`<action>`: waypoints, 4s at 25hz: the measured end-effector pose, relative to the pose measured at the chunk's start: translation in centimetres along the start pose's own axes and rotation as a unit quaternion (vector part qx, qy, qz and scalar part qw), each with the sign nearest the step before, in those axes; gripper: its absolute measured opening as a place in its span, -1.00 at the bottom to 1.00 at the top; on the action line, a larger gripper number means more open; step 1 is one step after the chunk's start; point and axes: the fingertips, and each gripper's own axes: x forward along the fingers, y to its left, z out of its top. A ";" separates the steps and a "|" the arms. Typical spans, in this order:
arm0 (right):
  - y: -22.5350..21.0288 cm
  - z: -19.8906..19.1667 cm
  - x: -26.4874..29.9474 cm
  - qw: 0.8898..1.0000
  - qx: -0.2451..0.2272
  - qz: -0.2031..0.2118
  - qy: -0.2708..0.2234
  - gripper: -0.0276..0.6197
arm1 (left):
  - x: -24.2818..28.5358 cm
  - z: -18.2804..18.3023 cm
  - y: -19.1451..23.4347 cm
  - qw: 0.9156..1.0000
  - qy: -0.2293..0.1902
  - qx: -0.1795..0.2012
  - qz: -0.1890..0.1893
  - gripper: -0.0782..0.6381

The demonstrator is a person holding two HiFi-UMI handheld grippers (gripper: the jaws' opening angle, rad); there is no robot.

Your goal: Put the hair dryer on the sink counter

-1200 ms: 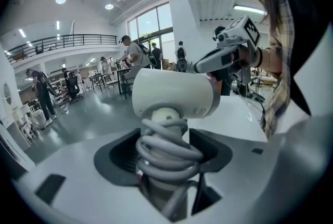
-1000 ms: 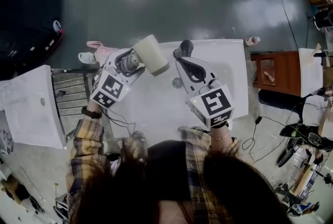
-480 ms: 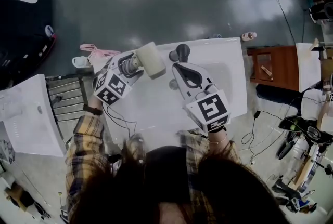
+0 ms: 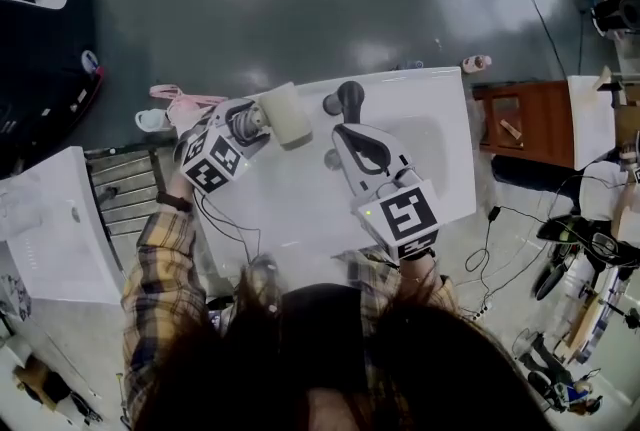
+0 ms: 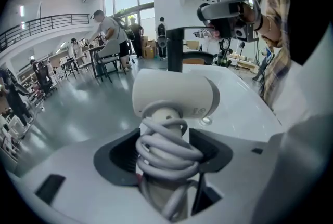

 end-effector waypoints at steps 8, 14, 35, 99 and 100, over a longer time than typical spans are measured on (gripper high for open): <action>0.6 -0.6 -0.3 1.000 0.002 -0.005 0.008 -0.87 | 1.3 -1.4 -0.3 0.999 0.025 0.017 -0.018 0.05; 0.7 -1.0 -0.4 1.000 0.001 -0.008 0.016 -0.87 | 2.1 -2.0 -0.1 0.999 0.036 0.017 -0.025 0.05; 1.2 -1.3 -0.6 1.000 0.004 -0.015 0.023 -0.87 | 2.2 -2.3 -0.3 0.999 0.022 0.013 -0.024 0.06; 7.4 14.6 -11.0 0.965 -0.102 0.103 -0.217 -0.87 | -29.5 24.1 -8.9 0.808 -0.495 -0.173 0.270 -0.71; 7.5 14.5 -10.9 0.965 -0.100 0.106 -0.216 -0.87 | -29.4 24.2 -9.1 0.809 -0.496 -0.177 0.263 -0.72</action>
